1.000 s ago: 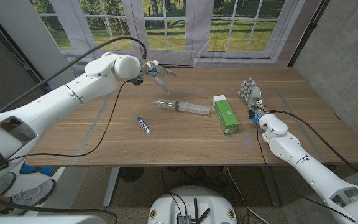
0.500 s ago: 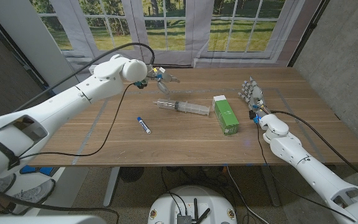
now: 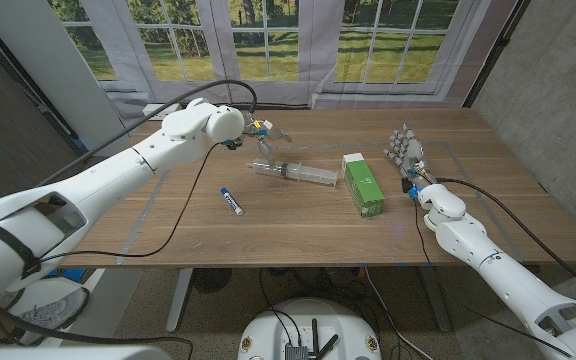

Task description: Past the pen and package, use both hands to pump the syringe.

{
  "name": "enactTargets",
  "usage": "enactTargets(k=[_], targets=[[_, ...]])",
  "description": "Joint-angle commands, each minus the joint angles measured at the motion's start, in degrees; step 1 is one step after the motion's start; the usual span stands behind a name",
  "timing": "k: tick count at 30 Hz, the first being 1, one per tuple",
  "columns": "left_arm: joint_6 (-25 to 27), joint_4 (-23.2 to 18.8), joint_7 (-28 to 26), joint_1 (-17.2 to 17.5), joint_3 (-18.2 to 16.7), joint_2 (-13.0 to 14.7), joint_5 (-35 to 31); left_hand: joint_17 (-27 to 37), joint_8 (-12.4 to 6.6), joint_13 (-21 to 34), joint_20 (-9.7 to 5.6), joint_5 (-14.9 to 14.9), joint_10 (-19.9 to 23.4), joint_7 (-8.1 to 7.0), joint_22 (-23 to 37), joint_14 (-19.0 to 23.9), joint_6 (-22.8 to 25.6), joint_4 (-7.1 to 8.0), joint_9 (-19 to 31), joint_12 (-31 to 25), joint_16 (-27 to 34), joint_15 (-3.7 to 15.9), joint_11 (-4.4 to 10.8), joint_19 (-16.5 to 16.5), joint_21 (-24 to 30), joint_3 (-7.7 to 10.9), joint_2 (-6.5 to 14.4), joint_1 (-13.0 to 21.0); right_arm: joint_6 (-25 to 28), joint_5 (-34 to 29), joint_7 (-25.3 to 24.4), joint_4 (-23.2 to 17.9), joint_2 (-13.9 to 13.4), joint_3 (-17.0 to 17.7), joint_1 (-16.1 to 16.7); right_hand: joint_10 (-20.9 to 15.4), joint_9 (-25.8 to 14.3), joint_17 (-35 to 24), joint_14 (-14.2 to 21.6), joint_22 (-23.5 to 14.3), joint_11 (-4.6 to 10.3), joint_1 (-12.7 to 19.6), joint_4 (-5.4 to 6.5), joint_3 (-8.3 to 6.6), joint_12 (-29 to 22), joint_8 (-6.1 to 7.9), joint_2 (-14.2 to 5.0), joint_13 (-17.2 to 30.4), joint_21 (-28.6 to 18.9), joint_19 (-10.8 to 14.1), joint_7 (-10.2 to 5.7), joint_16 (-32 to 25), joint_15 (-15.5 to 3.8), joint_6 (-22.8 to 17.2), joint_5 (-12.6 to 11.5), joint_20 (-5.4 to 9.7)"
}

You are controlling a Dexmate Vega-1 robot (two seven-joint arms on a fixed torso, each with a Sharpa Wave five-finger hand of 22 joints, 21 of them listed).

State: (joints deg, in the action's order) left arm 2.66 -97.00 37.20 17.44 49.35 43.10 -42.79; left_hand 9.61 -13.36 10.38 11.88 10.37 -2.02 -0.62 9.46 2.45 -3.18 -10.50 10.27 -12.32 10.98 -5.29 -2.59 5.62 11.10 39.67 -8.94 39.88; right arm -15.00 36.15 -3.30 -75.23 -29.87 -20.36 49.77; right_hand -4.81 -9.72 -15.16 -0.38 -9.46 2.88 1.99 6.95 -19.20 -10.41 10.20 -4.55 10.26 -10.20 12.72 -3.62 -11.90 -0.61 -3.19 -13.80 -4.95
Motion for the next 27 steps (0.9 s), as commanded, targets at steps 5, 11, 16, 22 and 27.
enactTargets(k=[5, 11, 16, 22, 27], targets=[[0.2, 3.1, -1.9, 1.0, 1.2, -2.8, -2.3, 0.0, -0.76, -0.1, 0.10, -0.3, 2.7, 1.27, 0.1, 0.7, 1.8, 0.04, 0.1, -0.5, -0.2, 0.60, -0.35, -1.2, 0.0, -0.69, -0.2, 1.5, 0.3, 0.1, 0.4, 0.2, -0.3, 0.1, -0.4, -0.1, -0.2, -0.1, -0.4, -0.2, 0.28, -0.5, 0.03, 0.06, -0.3, 0.29, -0.55, 0.2, -0.6, 0.0, -0.60, -0.1, 0.31, 0.0, -0.2, -0.56], [-0.9, 4.5, -3.1, 0.7, 2.0, -3.4, -2.5, 0.0, -1.17, -0.1, 0.16, -0.3, 4.6, 1.68, 0.1, 2.3, 3.5, 0.06, 0.1, -0.7, 0.1, 1.59, -0.02, -1.9, -0.2, -1.27, -0.4, 2.1, 0.6, 0.1, 0.1, 0.0, -0.4, 0.2, -0.3, -0.1, -0.2, 0.0, -0.4, -0.2, 0.35, -0.5, 0.04, 0.02, -0.3, 0.28, -0.60, 0.2, -0.6, 0.1, -0.69, -0.2, 0.49, 0.0, -0.2, -0.76], [-0.6, 4.4, -4.5, 1.6, 2.3, -3.3, -3.3, -0.1, -1.65, -0.1, -0.14, -0.4, 6.3, 1.56, 0.1, 4.4, 5.6, 0.03, 0.1, -0.6, 0.3, 2.82, 0.84, -3.3, 0.0, -1.93, -0.6, 3.0, 0.6, 0.1, 0.0, -0.1, -0.5, 0.2, 0.0, 0.0, -0.2, 0.0, -0.5, -0.2, 0.46, -0.5, 0.06, 0.01, -0.2, 0.28, -0.62, 0.2, -0.6, 0.2, -0.73, -0.2, 0.56, 0.1, -0.2, -1.01], [0.3, 4.8, -4.7, 2.2, 2.7, -3.5, -3.9, -0.1, -1.96, -0.1, -0.38, -0.4, 8.6, 1.10, 0.0, 7.5, 7.7, -0.04, 0.0, -0.5, 0.4, 4.11, 2.45, -6.2, 0.3, -2.96, -0.8, 4.3, 0.8, 0.3, -0.4, -0.3, -0.6, 0.4, 0.3, 0.0, -0.2, 0.1, -0.5, -0.2, 0.49, -0.6, 0.10, 0.02, -0.3, 0.31, -0.62, 0.2, -0.7, 0.3, -0.70, -0.2, 0.48, 0.1, -0.2, -1.19], [1.0, 5.7, -4.3, 2.2, 3.0, -4.0, -3.7, -0.1, -1.98, -0.1, -0.77, -0.4, 9.0, 0.73, 0.0, 8.4, 8.2, -0.06, 0.0, -0.3, 0.3, 4.73, 3.02, -7.7, 0.4, -3.37, -0.9, 4.9, 0.8, 0.3, -0.3, 0.1, -0.5, 0.4, 0.1, 0.0, -0.2, 0.1, -0.5, -0.2, 0.51, -0.6, 0.13, 0.02, -0.3, 0.30, -0.64, 0.2, -0.6, 0.3, -0.77, -0.2, 0.48, 0.1, -0.2, -1.39]])
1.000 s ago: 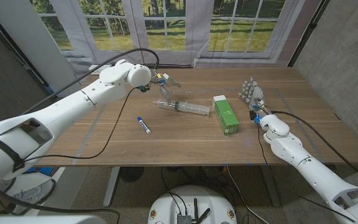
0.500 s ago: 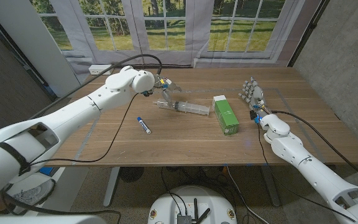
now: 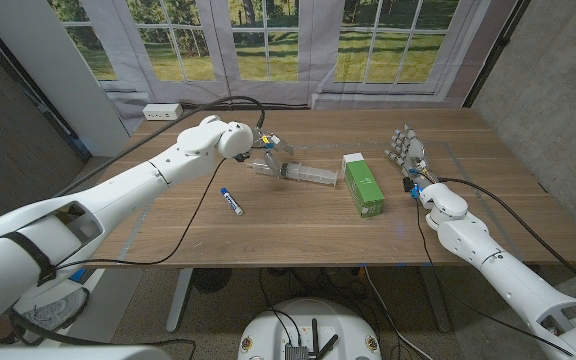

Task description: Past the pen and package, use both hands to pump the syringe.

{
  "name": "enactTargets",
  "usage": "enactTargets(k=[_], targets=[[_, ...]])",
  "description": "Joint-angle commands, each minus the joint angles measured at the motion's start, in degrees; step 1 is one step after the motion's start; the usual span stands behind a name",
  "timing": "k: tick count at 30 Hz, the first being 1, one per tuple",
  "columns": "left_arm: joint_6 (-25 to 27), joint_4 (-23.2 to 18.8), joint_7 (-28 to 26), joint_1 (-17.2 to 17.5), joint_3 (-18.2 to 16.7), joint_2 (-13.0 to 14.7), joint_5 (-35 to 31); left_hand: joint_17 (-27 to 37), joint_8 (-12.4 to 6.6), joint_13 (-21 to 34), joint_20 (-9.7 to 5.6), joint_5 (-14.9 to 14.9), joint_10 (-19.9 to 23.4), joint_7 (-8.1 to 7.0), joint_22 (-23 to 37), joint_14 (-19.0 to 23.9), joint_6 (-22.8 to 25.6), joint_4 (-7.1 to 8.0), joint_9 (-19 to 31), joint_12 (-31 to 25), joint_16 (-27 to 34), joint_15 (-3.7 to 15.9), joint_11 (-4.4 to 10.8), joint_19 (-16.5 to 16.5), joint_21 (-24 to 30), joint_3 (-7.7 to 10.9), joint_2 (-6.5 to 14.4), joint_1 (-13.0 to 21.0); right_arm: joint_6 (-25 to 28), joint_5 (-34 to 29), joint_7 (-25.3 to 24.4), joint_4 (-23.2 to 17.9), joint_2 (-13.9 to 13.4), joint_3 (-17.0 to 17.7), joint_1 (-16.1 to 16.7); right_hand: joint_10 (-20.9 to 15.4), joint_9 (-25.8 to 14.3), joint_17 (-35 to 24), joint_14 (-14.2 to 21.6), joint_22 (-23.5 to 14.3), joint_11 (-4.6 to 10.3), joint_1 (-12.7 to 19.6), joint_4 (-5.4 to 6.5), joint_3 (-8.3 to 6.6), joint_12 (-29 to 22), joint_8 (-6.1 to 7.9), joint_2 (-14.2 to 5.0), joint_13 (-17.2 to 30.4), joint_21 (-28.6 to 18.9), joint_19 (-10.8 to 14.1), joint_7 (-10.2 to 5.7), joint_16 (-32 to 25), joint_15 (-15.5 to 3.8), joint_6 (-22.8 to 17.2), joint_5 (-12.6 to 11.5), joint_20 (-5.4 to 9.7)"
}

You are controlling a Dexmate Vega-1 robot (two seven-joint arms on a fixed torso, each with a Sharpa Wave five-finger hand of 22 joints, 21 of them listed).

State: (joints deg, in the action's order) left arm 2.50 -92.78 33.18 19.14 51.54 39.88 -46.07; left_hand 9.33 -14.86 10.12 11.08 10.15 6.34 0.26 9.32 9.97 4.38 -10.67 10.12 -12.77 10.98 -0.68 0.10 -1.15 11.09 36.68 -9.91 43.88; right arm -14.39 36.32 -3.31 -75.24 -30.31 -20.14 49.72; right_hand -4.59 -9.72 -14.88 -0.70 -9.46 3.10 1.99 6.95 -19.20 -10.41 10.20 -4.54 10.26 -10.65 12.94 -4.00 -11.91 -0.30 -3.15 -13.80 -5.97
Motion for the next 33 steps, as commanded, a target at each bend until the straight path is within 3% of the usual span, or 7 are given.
enactTargets(k=[1, 6, 11, 23, 26, 29, 33], targets=[[1.2, 1.6, -0.4, 0.5, 0.9, -0.8, -0.7, 0.2, -0.44, 0.2, 0.03, -0.2, 0.7, -0.18, 0.1, 1.0, 0.6, 0.11, 0.2, 0.2, 0.3, 0.11, 0.49, -1.0, 0.4, -0.43, 0.1, 1.0, 0.2, 0.1, -0.2, 0.1, 0.0, 0.1, 0.1, -0.3, -0.2, -0.2, -0.1, -0.2, 0.27, -0.6, 0.13, 0.01, -0.3, 0.31, -0.65, 0.2, -0.2, 0.0, -0.38, -0.3, 0.27, 0.1, -0.2, -0.37], [1.3, 2.4, -1.5, 0.5, 1.4, -1.1, -1.2, 0.2, -0.51, 0.2, -0.45, -0.2, 2.2, -0.55, 0.1, 2.5, 1.3, 0.10, 0.2, 0.2, 0.3, 0.73, 0.84, -2.0, 0.2, -0.96, 0.1, 1.8, 0.2, 0.3, 0.0, 0.5, 0.2, 0.1, -0.3, -0.3, -0.2, -0.2, -0.2, -0.2, 0.33, -0.6, 0.15, 0.02, -0.3, 0.32, -0.64, 0.2, -0.2, 0.1, -0.46, -0.3, 0.23, 0.1, -0.2, -0.60], [1.5, 2.7, -3.9, 1.0, 1.5, -0.9, -2.0, 0.1, -0.94, 0.2, -2.79, -0.2, 4.2, -0.98, 0.0, 4.8, 3.4, 0.11, 0.2, 0.2, 0.3, 1.70, 1.83, -3.5, 0.0, -1.80, 0.1, 3.3, 0.4, 0.2, -0.1, 0.6, 0.1, 0.0, -0.4, -0.2, -0.2, -0.2, -0.2, -0.2, 0.40, -0.6, 0.16, 0.04, -0.3, 0.33, -0.62, 0.2, -0.2, 0.1, -0.53, -0.3, 0.19, 0.1, -0.2, -0.68], [1.7, 3.3, -10.0, 2.3, 1.1, -0.7, -3.2, 0.1, -2.85, 0.2, -9.02, 0.1, 15.7, -3.30, 0.0, 16.1, 14.9, 0.37, 0.2, 0.1, 0.2, 8.10, 6.33, -11.8, -0.1, -6.73, 0.3, 9.6, 0.4, 0.3, -0.1, 1.0, 0.3, 0.0, -0.7, -0.3, -0.2, -0.2, -0.2, -0.2, 0.43, -0.6, 0.18, 0.01, -0.3, 0.36, -0.63, 0.2, -0.2, 0.3, -0.63, -0.4, 0.11, 0.0, -0.2, -0.98], [1.6, 3.7, -10.6, 2.5, 1.0, -0.9, -2.7, 0.1, -2.51, 0.2, -9.76, 0.2, 17.5, -3.66, 0.0, 17.3, 15.2, 0.43, 0.2, -0.1, 0.2, 9.19, 7.47, -12.5, -0.2, -7.38, 0.4, 10.2, 0.4, 0.2, -0.2, 0.9, 0.2, 0.1, -0.5, -0.3, -0.2, -0.1, -0.1, -0.2, 0.44, -0.6, 0.17, 0.00, -0.3, 0.38, -0.64, 0.2, -0.2, 0.3, -0.68, -0.4, 0.13, 0.0, -0.2, -1.03], [1.7, 4.1, -10.5, 2.4, 1.3, -1.0, -3.1, 0.1, -2.10, 0.2, -10.34, 0.3, 19.0, -5.17, 0.0, 18.9, 15.5, 0.51, 0.2, 0.0, 0.3, 9.80, 8.89, -13.0, -0.3, -8.16, 0.5, 10.8, 0.4, 0.2, -0.4, 0.7, 0.2, 0.2, -0.4, -0.3, -0.2, -0.1, -0.1, -0.2, 0.42, -0.6, 0.16, -0.05, -0.4, 0.37, -0.68, 0.2, -0.2, 0.3, -0.76, -0.4, 0.23, 0.0, -0.2, -1.10], [1.7, 4.8, -11.1, 2.4, 1.5, -1.4, -3.1, 0.3, -2.19, 0.2, -12.49, 0.4, 22.9, -5.82, 0.0, 21.8, 17.9, 0.66, 0.3, -0.2, 0.5, 11.54, 10.01, -14.8, -0.2, -9.65, 0.8, 11.9, 0.4, 0.3, -0.5, 0.7, 0.2, 0.2, -0.3, -0.3, -0.2, -0.1, -0.1, -0.2, 0.47, -0.6, 0.17, -0.03, -0.4, 0.40, -0.66, 0.2, -0.2, 0.3, -0.71, -0.4, 0.12, -0.1, -0.2, -1.04]])
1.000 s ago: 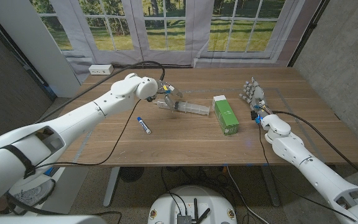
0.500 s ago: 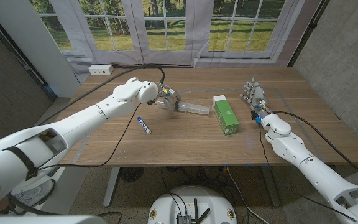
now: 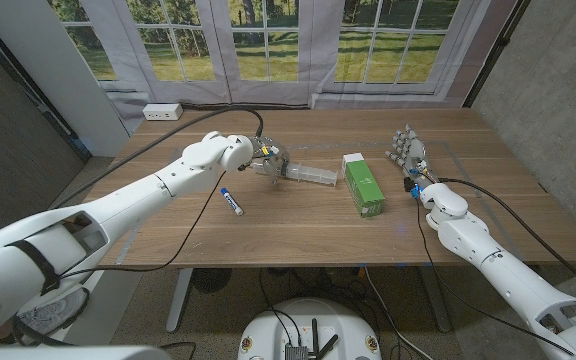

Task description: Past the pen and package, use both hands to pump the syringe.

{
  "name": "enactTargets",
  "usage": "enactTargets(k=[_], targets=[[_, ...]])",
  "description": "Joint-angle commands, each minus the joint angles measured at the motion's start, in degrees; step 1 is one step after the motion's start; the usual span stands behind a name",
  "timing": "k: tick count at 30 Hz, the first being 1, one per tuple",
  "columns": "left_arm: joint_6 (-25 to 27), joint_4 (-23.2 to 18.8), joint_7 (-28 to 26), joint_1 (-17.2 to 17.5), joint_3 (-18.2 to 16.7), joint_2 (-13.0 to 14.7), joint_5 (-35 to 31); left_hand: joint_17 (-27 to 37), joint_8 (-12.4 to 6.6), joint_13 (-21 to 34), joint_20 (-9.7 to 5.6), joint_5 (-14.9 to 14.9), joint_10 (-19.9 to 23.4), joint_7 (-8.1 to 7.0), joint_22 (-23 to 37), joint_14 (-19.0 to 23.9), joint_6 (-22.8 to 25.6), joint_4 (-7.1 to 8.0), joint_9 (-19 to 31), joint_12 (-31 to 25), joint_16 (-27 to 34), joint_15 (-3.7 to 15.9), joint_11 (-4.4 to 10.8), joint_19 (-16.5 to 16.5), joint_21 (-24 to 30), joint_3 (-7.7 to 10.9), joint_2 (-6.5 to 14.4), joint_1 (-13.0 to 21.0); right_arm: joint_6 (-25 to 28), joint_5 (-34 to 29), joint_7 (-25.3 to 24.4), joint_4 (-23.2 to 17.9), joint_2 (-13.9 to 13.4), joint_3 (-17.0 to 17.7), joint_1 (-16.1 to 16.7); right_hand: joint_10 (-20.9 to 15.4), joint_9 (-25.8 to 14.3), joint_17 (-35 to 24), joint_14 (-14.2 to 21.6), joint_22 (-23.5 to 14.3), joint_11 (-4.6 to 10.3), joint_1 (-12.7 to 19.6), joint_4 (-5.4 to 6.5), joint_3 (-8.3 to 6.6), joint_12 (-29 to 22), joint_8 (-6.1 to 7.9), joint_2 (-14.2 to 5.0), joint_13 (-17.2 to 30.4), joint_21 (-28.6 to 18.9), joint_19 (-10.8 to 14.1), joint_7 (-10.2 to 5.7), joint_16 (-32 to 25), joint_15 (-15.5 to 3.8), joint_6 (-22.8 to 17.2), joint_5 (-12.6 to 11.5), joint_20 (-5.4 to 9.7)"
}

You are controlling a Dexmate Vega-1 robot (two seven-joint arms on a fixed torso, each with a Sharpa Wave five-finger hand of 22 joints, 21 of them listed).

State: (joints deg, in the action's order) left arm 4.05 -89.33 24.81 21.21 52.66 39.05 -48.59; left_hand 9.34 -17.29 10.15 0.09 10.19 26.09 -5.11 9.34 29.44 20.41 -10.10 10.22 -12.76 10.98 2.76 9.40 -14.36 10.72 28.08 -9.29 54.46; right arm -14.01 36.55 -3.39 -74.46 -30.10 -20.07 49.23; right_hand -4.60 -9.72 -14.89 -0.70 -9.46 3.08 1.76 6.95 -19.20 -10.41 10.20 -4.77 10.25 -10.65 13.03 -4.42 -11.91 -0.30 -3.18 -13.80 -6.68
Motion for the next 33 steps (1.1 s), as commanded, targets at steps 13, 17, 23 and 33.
enactTargets(k=[13, 17, 23, 33], targets=[[-0.8, 2.5, -6.2, 0.2, 0.5, -0.8, -0.3, 0.6, -0.91, 0.1, -6.53, 1.2, 13.6, -0.38, 0.0, 11.7, 15.7, 0.48, 0.3, 0.0, 0.9, 10.03, 2.31, -6.1, 0.2, -4.73, 3.0, 5.7, -0.2, 0.1, -0.1, 0.6, 0.3, 0.0, -0.2, -0.3, -0.2, -0.1, 0.0, -0.2, 0.54, -0.4, 0.23, -0.04, -0.4, 0.50, -0.46, 0.2, -0.2, 0.2, -0.24, -0.5, 0.16, -0.3, -0.2, -0.60], [-0.6, 2.6, -7.3, 0.4, 0.4, -0.9, -0.4, 0.7, -0.67, 0.1, -7.78, 1.4, 15.3, -0.61, 0.0, 14.0, 17.8, 0.45, 0.2, 0.2, 1.2, 10.24, 2.37, -7.8, 0.3, -5.22, 3.9, 6.9, -0.2, 0.1, 0.2, 1.0, 0.4, -0.1, -0.5, -0.3, -0.2, -0.1, 0.0, -0.2, 0.52, -0.4, 0.25, -0.03, -0.4, 0.50, -0.46, 0.2, -0.2, 0.3, -0.17, -0.6, 0.19, -0.4, -0.2, -0.61], [-0.5, 2.7, -8.6, 0.8, 0.4, -0.9, -0.4, 0.8, -0.29, 0.2, -10.83, 1.5, 20.3, 0.24, 0.0, 18.7, 22.6, 0.27, 0.2, 0.0, 1.5, 10.64, 2.23, -9.0, 0.1, -5.70, 5.9, 9.6, -0.1, 0.0, 0.4, 1.2, 0.4, -0.2, -0.9, -0.4, -0.2, -0.1, -0.1, -0.2, 0.63, -0.5, 0.31, -0.02, -0.4, 0.52, -0.49, 0.2, -0.2, 0.2, -0.21, -0.6, 0.12, -0.4, -0.2, -0.66], [-1.0, 3.0, -10.2, 0.9, 0.6, -1.0, -0.6, 0.8, 0.36, 0.4, -11.17, 1.4, 26.3, -0.14, 0.1, 24.0, 28.2, 0.28, 0.2, -0.3, 1.6, 10.94, 2.23, -10.3, 0.2, -5.75, 8.5, 12.5, 0.2, 0.0, 0.4, 1.1, 0.3, -0.3, -1.0, -0.5, -0.2, -0.1, 0.0, -0.2, 0.59, -0.5, 0.32, -0.05, -0.4, 0.53, -0.53, 0.2, -0.2, 0.2, -0.27, -0.6, 0.20, -0.5, -0.2, -0.63]])
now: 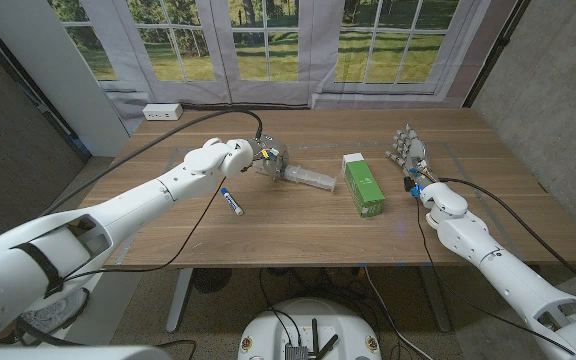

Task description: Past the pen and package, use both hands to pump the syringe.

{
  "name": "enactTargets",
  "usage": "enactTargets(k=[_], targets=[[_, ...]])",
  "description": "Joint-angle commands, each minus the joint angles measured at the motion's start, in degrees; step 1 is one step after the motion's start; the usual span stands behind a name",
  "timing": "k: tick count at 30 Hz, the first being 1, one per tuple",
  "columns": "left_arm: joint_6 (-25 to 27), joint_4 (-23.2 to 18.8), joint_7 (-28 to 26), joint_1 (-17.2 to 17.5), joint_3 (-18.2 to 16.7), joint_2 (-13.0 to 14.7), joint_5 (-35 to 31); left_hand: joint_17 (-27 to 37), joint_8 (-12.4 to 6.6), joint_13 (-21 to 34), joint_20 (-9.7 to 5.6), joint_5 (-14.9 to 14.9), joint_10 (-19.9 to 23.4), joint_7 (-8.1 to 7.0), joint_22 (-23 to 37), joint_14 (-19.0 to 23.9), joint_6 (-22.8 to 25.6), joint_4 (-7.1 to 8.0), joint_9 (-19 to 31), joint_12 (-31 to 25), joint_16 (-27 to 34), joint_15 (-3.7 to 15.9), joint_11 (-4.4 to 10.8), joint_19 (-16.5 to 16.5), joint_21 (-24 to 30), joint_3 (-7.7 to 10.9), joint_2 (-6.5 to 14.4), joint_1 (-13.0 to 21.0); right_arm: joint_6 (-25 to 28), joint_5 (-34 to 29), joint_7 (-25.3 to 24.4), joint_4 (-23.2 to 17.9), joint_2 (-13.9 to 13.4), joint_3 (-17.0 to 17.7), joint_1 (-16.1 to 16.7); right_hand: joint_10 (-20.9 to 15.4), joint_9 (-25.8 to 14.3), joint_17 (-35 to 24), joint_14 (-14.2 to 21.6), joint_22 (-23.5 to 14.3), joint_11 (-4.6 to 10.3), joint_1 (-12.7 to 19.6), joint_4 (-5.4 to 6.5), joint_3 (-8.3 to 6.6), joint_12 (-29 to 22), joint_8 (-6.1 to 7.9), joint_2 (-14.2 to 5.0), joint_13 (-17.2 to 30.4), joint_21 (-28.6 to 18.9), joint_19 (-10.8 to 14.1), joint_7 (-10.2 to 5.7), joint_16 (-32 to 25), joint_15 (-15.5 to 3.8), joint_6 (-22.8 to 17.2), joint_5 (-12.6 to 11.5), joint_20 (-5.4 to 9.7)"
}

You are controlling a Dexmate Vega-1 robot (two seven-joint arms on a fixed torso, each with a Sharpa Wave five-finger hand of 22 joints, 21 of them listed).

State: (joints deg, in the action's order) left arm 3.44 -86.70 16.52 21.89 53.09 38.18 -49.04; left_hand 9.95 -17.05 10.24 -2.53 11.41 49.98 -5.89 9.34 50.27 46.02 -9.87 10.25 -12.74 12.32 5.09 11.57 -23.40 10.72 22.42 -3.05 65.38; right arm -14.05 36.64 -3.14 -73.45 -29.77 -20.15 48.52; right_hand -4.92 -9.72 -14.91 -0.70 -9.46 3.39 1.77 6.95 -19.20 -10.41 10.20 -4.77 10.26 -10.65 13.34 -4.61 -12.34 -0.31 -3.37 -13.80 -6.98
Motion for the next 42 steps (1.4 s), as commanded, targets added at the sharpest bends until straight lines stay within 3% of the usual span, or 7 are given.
enactTargets(k=[1, 3, 11, 15, 29, 42], targets=[[-0.4, 0.4, -2.1, 0.2, 0.2, -0.1, -0.2, 0.2, 0.08, 0.3, -8.53, 0.2, 2.6, 0.43, 0.1, 3.5, 3.1, 0.15, 0.2, -0.3, 0.2, 8.58, 0.11, -1.4, 0.2, -0.07, 2.5, 1.6, 0.2, -0.1, 0.1, 0.0, 0.0, -0.2, -0.2, -0.2, -0.2, 0.0, 0.0, -0.2, 0.27, -0.5, 0.32, -0.07, -0.4, 0.53, -0.56, 0.2, -0.2, -0.1, -0.07, -0.2, 0.21, -0.3, -0.2, -0.34], [-0.6, 0.2, -2.6, 0.3, 0.1, 0.1, -0.4, 0.2, 0.40, 0.4, -8.52, 0.1, 4.3, 0.44, 0.2, 4.9, 4.0, 0.13, 0.2, -0.5, 0.3, 8.68, 0.10, -2.2, 0.3, -0.08, 3.2, 1.9, 0.4, 0.0, 0.1, -0.2, -0.1, -0.1, -0.1, -0.1, -0.2, 0.0, 0.0, -0.2, 0.34, -0.5, 0.33, -0.08, -0.4, 0.52, -0.58, 0.2, -0.2, -0.1, -0.11, -0.2, 0.11, -0.4, -0.2, -0.35], [-0.7, -1.4, -1.9, 0.5, -0.5, 1.0, -0.3, 0.2, 2.03, 0.5, -8.43, 0.0, 6.3, -2.79, 0.2, 7.0, 3.5, 0.48, 0.3, -0.2, -0.1, 8.57, 0.14, -3.5, 0.4, -0.14, 4.3, 2.0, 0.5, -0.1, -0.3, -1.0, -0.4, 0.0, 0.3, -0.1, -0.2, 0.0, 0.0, -0.2, 0.36, -0.5, 0.35, -0.12, -0.4, 0.49, -0.63, 0.2, -0.2, -0.1, -0.03, -0.2, 0.45, -0.3, -0.2, -0.49], [-0.8, -2.2, -1.9, 0.8, -0.9, 1.4, -0.4, 0.0, 2.27, 0.6, -8.43, 0.1, 6.6, -3.31, 0.2, 7.1, 3.7, 0.57, 0.3, 0.0, -0.5, 8.52, 0.12, -3.7, 0.4, -0.08, 4.5, 1.7, 0.4, -0.2, -0.3, -1.2, -0.5, 0.0, 0.4, -0.1, -0.2, 0.0, 0.1, -0.2, 0.35, -0.5, 0.38, -0.10, -0.4, 0.50, -0.61, 0.2, -0.2, -0.1, -0.19, -0.3, 0.48, -0.4, -0.2, -0.46], [0.4, -7.5, -4.7, 3.9, -4.7, 3.7, 0.5, 0.4, 1.99, 0.8, -8.61, 0.0, 9.4, -2.41, 0.2, 9.6, 8.0, 0.20, 0.4, 0.0, -0.4, 8.84, 0.17, -4.5, 0.2, -0.29, 5.5, 2.0, 0.8, -0.7, -0.5, -3.2, -1.3, -0.1, 0.9, -0.2, -0.2, 0.0, 0.0, -0.2, 0.38, -0.6, 0.43, -0.06, -0.4, 0.48, -0.56, 0.2, -0.1, -0.1, -0.28, -0.3, 0.47, -0.4, -0.2, -0.61], [2.1, -11.2, -4.6, 6.4, -8.3, 5.1, 3.4, 0.3, 2.41, 0.8, -8.70, 0.0, 8.8, -1.42, 0.2, 8.9, 9.5, 0.10, 0.6, 0.9, -1.2, 8.85, 0.28, -4.6, 0.0, -0.41, 5.8, 2.4, 1.6, -2.3, -1.7, -6.9, -3.2, -0.1, 1.8, -0.3, -0.2, 0.0, 0.0, -0.2, 0.34, -0.5, 0.43, -0.08, -0.4, 0.52, -0.58, 0.2, 0.0, -0.4, -0.17, -0.3, 0.46, -0.5, -0.2, -0.04]])
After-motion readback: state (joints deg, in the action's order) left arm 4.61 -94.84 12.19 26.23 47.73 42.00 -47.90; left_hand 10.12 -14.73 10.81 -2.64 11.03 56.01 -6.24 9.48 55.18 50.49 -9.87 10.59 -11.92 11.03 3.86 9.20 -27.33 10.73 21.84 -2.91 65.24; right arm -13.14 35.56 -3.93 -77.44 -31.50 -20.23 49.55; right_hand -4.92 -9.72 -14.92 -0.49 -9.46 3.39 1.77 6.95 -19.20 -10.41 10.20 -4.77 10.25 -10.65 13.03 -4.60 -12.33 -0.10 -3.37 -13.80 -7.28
